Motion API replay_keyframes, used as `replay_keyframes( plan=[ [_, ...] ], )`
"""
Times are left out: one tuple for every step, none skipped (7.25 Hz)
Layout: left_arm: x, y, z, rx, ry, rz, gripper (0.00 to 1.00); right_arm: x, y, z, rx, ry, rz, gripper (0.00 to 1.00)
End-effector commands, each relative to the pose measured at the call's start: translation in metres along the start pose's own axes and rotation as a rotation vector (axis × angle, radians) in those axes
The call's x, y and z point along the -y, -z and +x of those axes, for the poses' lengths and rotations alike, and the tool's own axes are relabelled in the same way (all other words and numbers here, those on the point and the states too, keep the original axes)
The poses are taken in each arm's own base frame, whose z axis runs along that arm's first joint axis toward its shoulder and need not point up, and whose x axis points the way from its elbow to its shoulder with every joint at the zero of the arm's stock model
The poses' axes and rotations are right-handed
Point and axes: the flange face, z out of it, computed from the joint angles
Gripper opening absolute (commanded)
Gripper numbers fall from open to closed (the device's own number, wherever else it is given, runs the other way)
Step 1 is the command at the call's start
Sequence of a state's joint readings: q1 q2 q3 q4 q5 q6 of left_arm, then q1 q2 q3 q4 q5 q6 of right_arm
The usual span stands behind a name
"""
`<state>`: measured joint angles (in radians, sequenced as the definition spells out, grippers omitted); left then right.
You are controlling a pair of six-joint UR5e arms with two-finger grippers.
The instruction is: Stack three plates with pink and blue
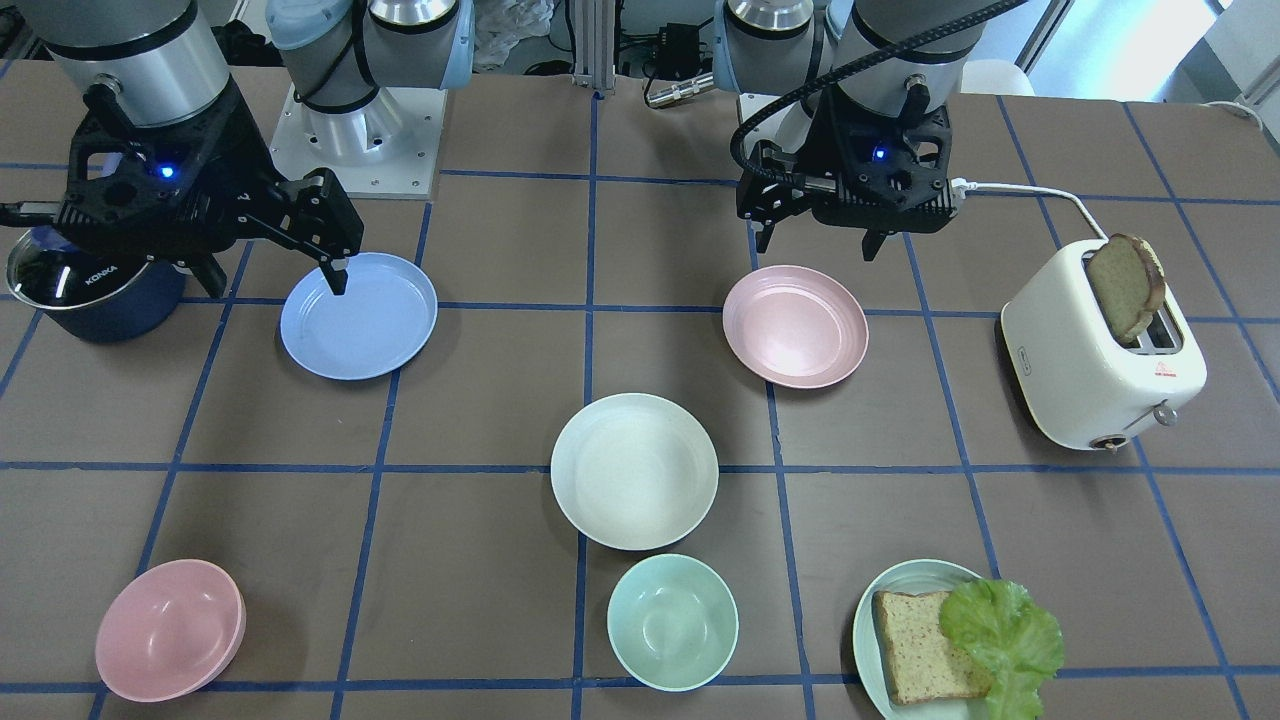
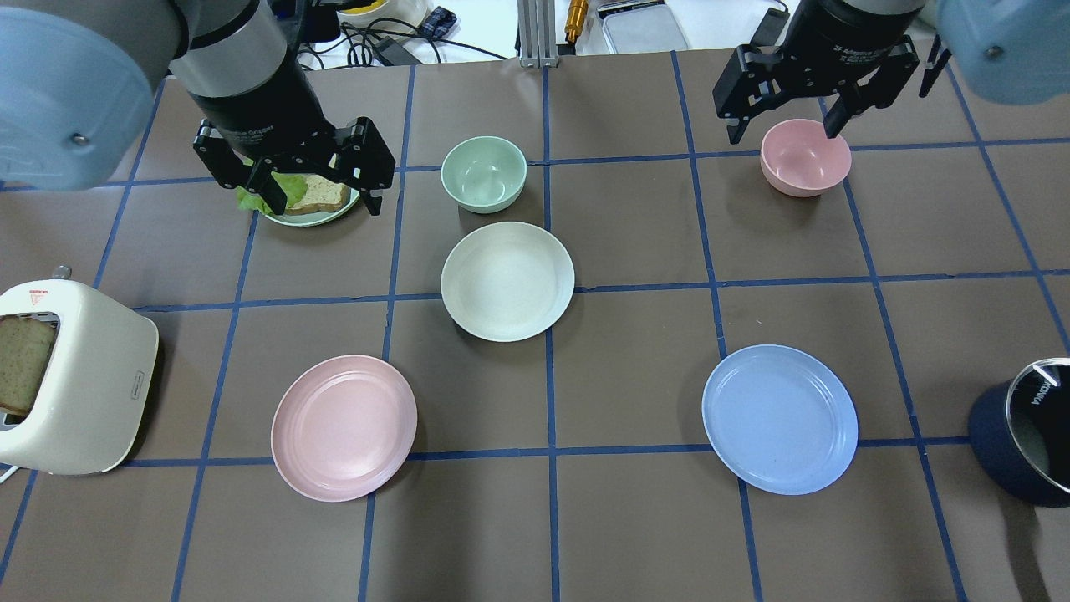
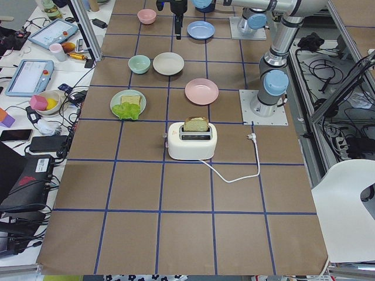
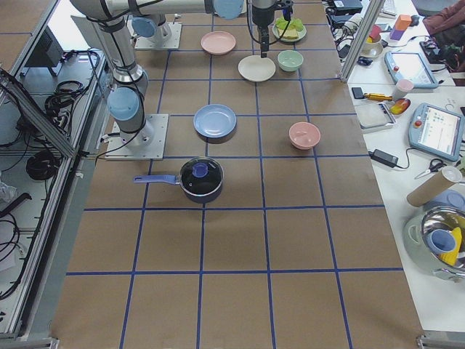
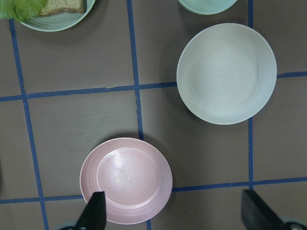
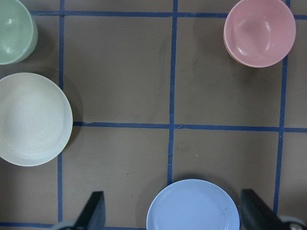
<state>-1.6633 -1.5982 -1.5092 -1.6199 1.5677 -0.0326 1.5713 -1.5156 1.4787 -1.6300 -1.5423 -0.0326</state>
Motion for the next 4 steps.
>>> replay_keyframes(
  plan=[
    [0.000,-0.001,0.001,0.000,0.000,-0.002,1.00,0.000,0.000,-0.001,0.001,0.001,0.001,1.00],
    [0.000,-0.001,0.001,0.000,-0.001,-0.002,1.00,0.000,-0.001,-0.001,0.001,0.001,0.001,1.00],
    [0.000,-0.001,0.001,0.003,-0.003,-0.006,1.00,0.000,-0.001,0.000,-0.001,0.001,-0.001,1.00],
    [0.010,-0.017,0.000,0.001,0.005,-0.038,1.00,-0.002,-0.003,0.001,-0.002,0.000,-0.009,1.00]
  ],
)
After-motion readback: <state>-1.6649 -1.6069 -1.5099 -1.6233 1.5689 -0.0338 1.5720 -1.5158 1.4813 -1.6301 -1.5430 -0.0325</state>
